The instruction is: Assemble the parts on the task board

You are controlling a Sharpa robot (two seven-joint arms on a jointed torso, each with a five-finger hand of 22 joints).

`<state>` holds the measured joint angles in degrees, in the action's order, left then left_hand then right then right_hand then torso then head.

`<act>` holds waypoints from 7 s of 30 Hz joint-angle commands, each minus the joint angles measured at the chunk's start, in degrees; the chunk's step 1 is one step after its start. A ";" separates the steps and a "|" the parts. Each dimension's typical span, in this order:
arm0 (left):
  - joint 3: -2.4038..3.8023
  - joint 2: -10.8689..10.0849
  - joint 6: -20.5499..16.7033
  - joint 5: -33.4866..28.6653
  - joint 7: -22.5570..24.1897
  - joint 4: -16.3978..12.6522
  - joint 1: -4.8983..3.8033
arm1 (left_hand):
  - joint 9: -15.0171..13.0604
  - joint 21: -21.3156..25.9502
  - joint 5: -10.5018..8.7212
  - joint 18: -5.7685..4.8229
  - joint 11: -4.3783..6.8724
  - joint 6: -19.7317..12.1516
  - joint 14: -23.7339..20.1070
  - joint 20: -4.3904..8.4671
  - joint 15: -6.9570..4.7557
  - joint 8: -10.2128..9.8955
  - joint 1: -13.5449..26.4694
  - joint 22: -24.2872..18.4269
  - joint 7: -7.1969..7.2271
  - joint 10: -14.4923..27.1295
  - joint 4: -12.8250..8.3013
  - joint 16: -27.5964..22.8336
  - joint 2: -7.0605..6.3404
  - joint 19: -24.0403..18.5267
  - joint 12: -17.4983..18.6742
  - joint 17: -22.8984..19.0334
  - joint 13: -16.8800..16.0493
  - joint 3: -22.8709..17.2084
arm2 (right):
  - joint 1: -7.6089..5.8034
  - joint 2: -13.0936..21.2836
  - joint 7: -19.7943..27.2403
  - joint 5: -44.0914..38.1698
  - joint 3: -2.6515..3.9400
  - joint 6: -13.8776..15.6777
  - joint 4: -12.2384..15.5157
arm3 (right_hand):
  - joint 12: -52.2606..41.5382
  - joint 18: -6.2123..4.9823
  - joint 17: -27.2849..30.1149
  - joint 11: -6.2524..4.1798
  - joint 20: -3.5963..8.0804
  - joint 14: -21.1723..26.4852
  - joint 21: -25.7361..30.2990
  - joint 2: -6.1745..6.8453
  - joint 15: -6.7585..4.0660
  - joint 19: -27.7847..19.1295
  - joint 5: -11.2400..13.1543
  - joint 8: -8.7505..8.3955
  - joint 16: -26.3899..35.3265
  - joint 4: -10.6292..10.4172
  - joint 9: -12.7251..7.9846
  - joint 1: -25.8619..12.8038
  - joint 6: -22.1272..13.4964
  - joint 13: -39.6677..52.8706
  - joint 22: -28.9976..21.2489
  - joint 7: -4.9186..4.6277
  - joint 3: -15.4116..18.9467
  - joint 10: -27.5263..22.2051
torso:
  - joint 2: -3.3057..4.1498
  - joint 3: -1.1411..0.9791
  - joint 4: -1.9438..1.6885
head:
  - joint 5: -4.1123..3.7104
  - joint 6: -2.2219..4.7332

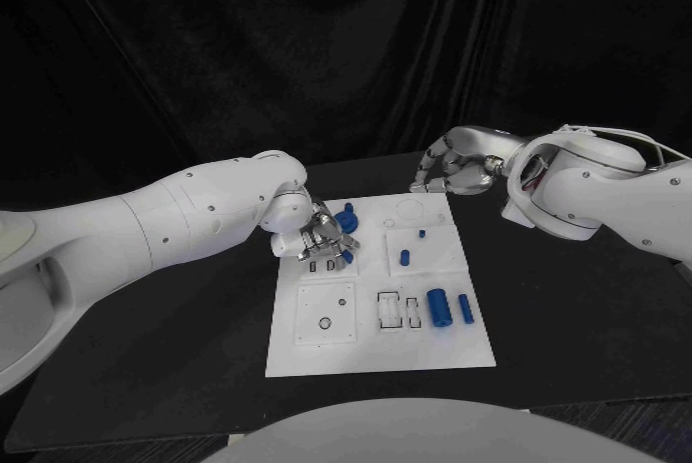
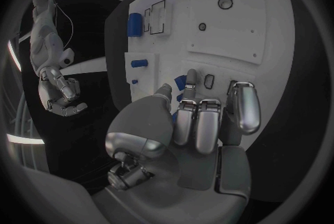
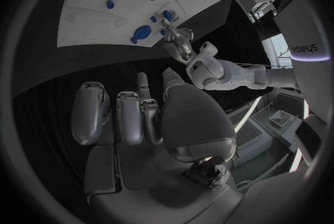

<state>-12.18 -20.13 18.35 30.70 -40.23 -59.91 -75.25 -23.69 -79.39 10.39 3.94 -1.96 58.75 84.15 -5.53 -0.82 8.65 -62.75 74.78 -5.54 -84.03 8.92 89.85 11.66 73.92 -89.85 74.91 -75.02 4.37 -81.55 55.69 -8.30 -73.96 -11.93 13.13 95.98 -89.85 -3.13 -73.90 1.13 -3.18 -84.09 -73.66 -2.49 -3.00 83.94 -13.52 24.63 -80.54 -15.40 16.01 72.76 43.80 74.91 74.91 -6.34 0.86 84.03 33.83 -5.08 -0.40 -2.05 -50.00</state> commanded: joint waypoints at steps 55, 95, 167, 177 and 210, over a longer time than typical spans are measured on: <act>0.06 0.48 0.90 -0.02 1.65 0.89 0.53 | -1.10 1.32 2.80 0.74 0.56 -0.26 5.85 0.15 -0.31 -1.61 -3.23 -0.03 0.17 -5.36 -4.81 0.15 -0.76 -0.84 0.30 15.09 -14.37 -6.48 | 0.65 0.11 -1.13 -0.08 0.04 -1.71 -0.20 | -0.15 -0.62 0.49 0.51 -0.38 -2.81 0.62 0.04 0.46 0.18 0.58 0.47 0.36 0.68 0.08 0.88 -0.21 15.09 9.69 0.00 0.20 5.97 | 0.01 -0.03 -0.05 | 0.24 0.00; 0.07 -0.31 1.07 -0.02 1.88 0.48 0.60 | -3.66 2.44 13.23 0.74 0.37 -0.33 5.85 0.14 -0.23 -2.90 0.23 1.32 -0.26 -5.16 -13.45 0.15 -5.52 -0.46 0.49 15.09 -14.20 -25.25 | 0.87 -0.27 -1.22 -0.08 0.04 -3.23 -0.64 | -0.15 -0.81 1.26 0.57 -0.43 -2.58 1.63 0.14 0.50 -0.13 0.35 0.53 0.89 2.21 0.09 2.58 -0.23 15.09 9.44 -0.07 -0.02 5.97 | 0.03 -0.04 -0.06 | 0.74 0.00; 0.03 -5.46 -1.76 -0.01 -0.98 -3.79 0.81 | -7.15 2.65 13.04 0.61 0.94 -0.17 5.85 0.67 -0.83 -1.18 4.03 2.29 0.27 -4.57 -13.36 0.15 -6.91 0.90 1.09 15.09 -13.49 -29.81 | 2.13 -0.22 -1.59 -0.08 0.04 -5.53 -1.11 | -0.03 -0.95 1.93 0.60 -0.46 -2.41 2.44 -0.05 0.54 -0.37 -0.58 0.55 1.33 3.07 0.05 3.49 -0.17 14.83 9.24 -0.12 -0.26 5.79 | 0.06 -0.04 0.02 | 1.59 0.00; 0.03 -5.42 -1.49 -0.01 -1.02 -3.96 1.06 | -7.25 2.70 12.89 0.62 0.93 -0.31 5.85 0.67 -0.83 -1.19 4.03 2.27 0.26 -4.48 -13.35 0.15 -6.88 0.87 1.17 15.09 -13.40 -29.85 | 2.16 -0.31 -1.67 -0.08 0.04 -5.71 -1.15 | -0.03 -0.95 1.93 0.60 -0.46 -2.41 2.44 -0.05 0.54 -0.37 -0.58 0.55 1.33 3.07 0.05 3.49 -0.17 14.83 9.24 -0.12 -0.26 5.79 | 0.03 -0.04 0.00 | 1.52 0.00; 0.03 -5.50 -0.70 7.55 0.70 -3.52 1.84 | -8.16 3.20 11.77 0.69 0.81 -0.87 5.85 0.63 -0.74 -0.96 4.22 2.09 0.14 -4.01 -13.05 0.15 -6.70 0.54 1.58 15.09 -12.92 -29.93 | 2.64 -0.40 -1.61 -0.08 0.04 -6.26 -1.39 | 0.15 -1.03 2.31 0.62 -0.48 -2.30 2.86 -0.24 0.55 -0.50 -0.63 0.51 1.58 3.14 0.02 3.52 -0.18 14.44 9.12 -0.13 -0.29 5.53 | 0.07 -0.01 0.02 | 1.75 0.00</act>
<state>-11.89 -25.54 16.49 34.18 -39.71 -63.55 -73.84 -31.87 -76.20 22.46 3.94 -1.41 58.02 84.15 -4.91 -1.22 7.32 -58.72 74.91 -5.42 -83.89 -4.11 89.85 4.50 74.57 -88.25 74.91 -74.99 -25.26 -79.05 55.24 -8.95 -73.96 -11.94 7.31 94.62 -89.85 -3.13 -71.63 1.33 -3.39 -83.89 -71.00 -2.57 -2.80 83.73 -13.93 24.83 -79.15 -12.63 16.00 75.85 43.80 74.90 74.92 -6.34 0.63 83.83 33.89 -5.10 -0.38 -0.25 -50.00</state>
